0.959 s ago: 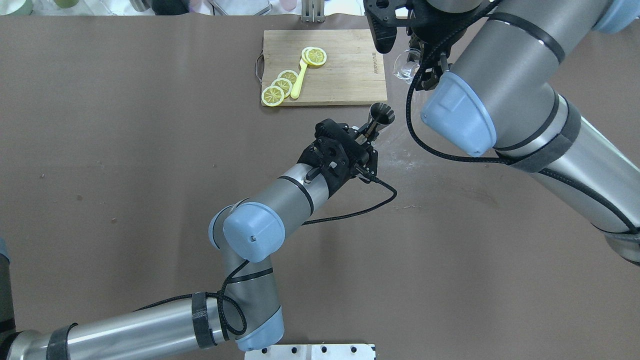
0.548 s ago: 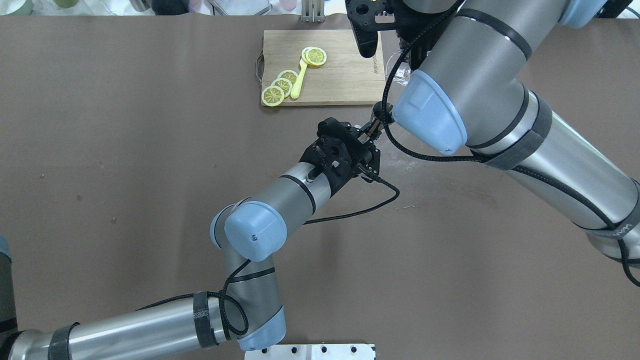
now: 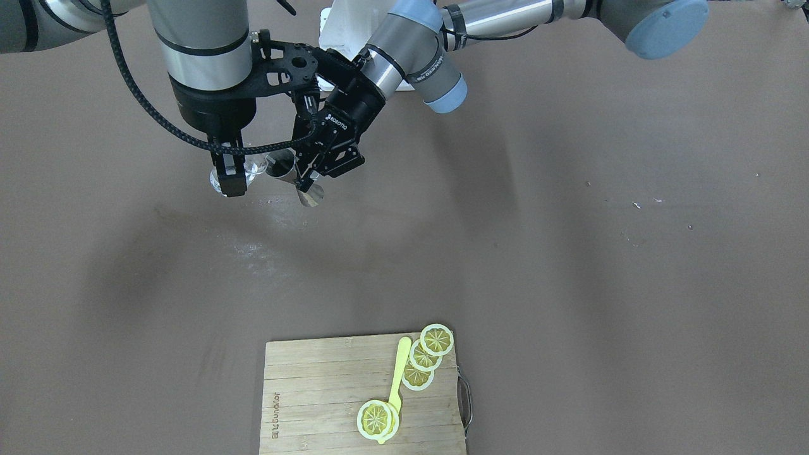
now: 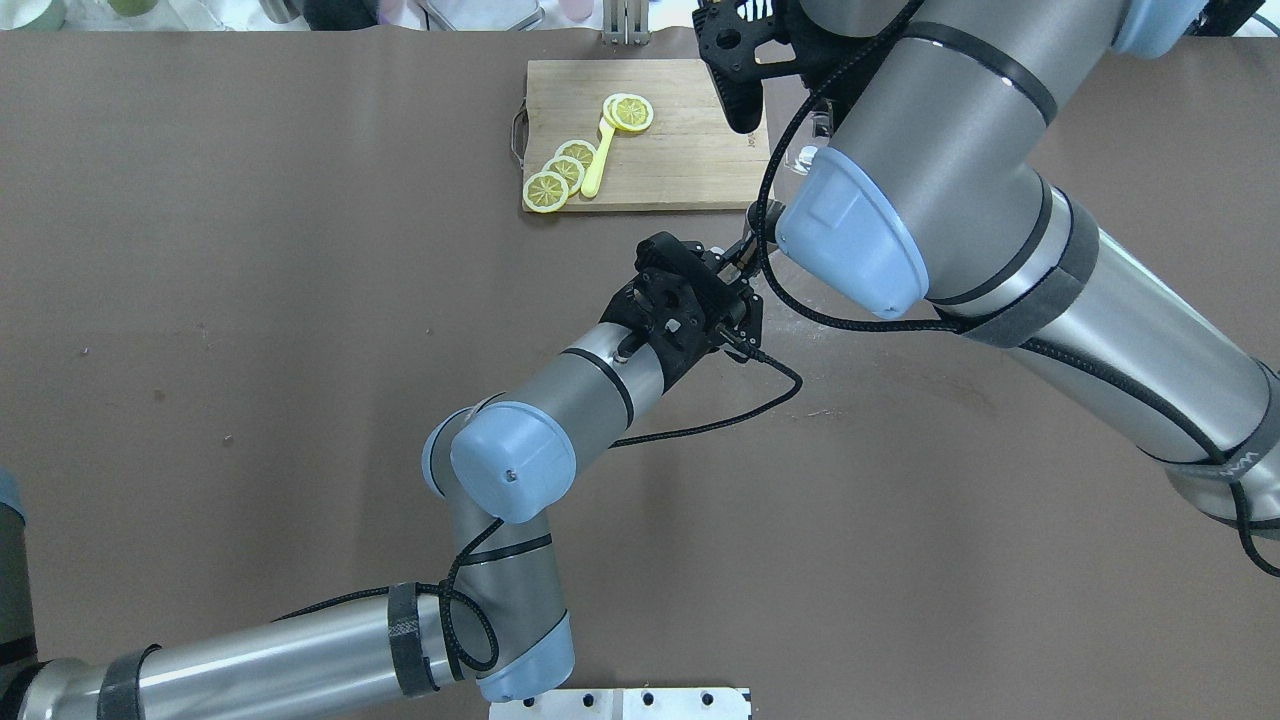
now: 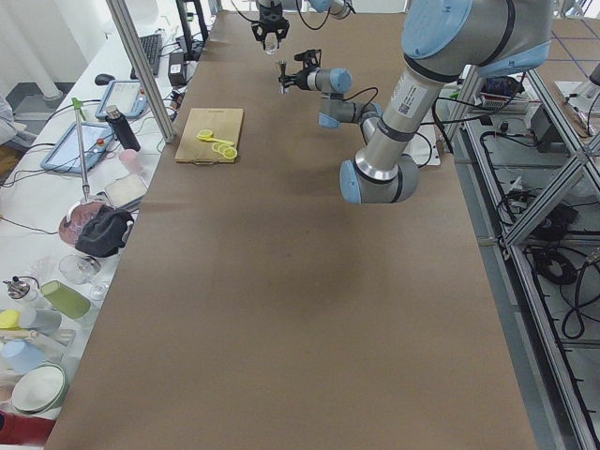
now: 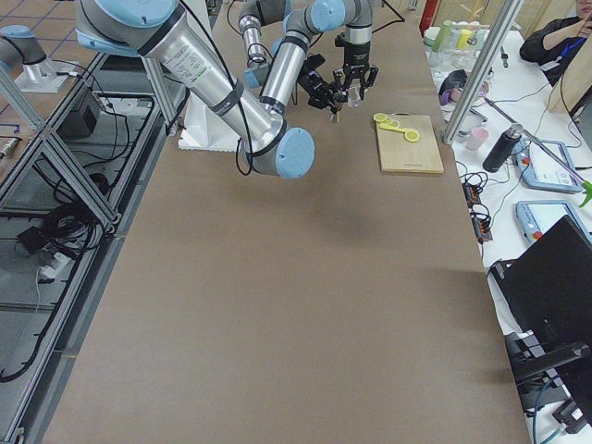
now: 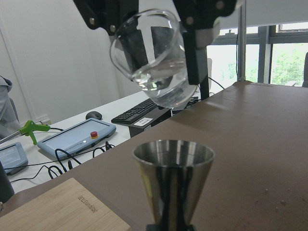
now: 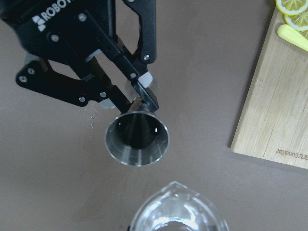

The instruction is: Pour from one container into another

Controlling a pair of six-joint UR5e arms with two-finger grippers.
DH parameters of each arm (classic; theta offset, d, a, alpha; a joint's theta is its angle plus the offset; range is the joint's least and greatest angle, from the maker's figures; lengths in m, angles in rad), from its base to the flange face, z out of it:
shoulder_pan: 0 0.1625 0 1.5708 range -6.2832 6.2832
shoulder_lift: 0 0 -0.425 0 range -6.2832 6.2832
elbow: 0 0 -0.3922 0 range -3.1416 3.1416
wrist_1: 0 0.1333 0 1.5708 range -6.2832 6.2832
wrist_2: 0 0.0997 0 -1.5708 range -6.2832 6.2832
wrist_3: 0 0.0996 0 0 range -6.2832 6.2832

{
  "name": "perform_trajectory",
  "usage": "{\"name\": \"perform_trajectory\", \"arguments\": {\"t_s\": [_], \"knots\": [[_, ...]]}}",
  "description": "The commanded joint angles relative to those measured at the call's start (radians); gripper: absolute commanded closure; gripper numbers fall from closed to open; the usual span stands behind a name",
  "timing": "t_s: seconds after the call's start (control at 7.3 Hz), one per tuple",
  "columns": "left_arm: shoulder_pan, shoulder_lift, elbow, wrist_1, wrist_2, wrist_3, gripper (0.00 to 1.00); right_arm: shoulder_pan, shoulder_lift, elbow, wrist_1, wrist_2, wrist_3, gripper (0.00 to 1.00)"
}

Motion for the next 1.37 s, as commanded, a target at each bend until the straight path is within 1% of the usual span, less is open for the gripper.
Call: {"name": "perform_trajectory", "arguments": {"t_s": [0.0, 0.41, 0.82, 1.23], "knots": [[-0.003, -0.001, 0.0, -0.001, 0.001, -0.003, 1.0, -0.007, 0.012, 0.005, -0.05, -0.015, -0.015, 1.0], [-0.003, -0.001, 0.0, -0.001, 0.001, -0.005, 1.0, -0.026, 0.036, 0.0, -0.11, -0.046, -0.023, 1.0], [-0.003, -0.001, -0.002, 0.0, 0.001, -0.003, 1.0, -0.043, 0.051, -0.008, -0.142, -0.069, -0.023, 1.0], [-0.003, -0.001, 0.0, 0.0, 0.001, -0.003, 1.0, -0.055, 0.083, -0.031, -0.197, -0.094, -0.023, 1.0]]}}
